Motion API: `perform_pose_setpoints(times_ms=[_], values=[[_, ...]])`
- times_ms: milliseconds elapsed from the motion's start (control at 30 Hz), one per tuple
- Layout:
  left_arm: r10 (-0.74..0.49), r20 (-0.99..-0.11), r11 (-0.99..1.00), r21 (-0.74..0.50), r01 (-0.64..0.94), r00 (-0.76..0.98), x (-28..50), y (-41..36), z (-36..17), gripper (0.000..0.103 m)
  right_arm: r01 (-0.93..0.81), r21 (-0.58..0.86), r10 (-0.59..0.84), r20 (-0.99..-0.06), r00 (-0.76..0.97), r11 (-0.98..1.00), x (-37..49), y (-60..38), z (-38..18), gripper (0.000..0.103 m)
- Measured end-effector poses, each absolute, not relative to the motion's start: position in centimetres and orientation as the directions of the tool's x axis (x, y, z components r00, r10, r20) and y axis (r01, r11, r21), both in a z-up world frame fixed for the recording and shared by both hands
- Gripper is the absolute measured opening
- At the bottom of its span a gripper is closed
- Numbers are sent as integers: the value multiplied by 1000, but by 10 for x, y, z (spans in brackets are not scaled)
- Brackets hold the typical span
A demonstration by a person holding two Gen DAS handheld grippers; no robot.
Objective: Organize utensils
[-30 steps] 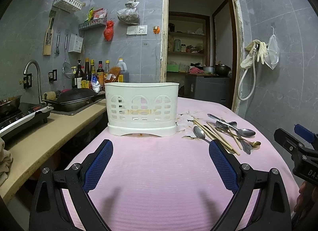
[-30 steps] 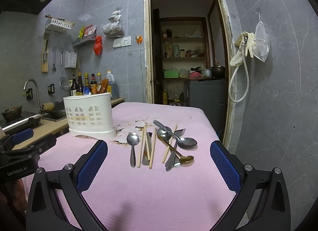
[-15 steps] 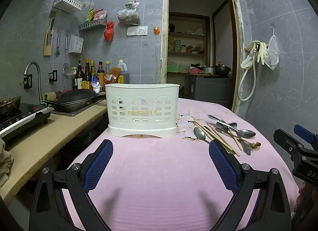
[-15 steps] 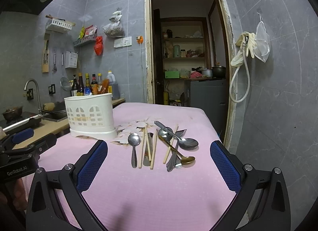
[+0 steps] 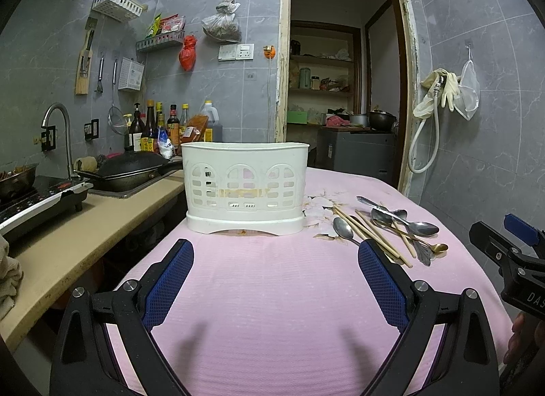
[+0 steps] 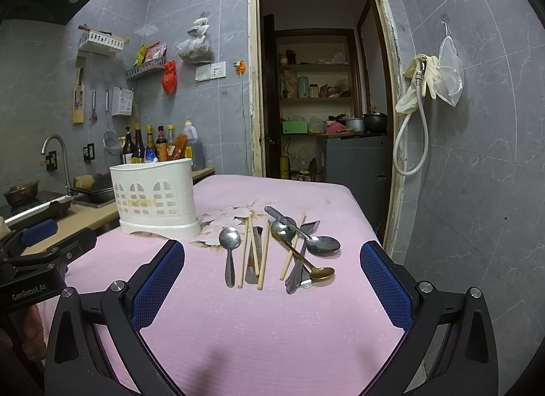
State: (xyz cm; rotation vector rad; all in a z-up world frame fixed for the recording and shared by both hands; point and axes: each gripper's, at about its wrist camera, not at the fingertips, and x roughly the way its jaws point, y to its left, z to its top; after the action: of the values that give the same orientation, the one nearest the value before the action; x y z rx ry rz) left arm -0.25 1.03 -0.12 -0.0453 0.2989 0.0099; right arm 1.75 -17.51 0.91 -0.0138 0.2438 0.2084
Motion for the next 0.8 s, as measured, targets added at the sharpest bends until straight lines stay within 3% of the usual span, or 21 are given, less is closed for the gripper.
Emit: perform_pose_setpoints(times_ms=[800], values=[[4,-297,999,-32,-14,955,6,11,6,95,-206,2,201,-235,951,978,18,-177,11,103]])
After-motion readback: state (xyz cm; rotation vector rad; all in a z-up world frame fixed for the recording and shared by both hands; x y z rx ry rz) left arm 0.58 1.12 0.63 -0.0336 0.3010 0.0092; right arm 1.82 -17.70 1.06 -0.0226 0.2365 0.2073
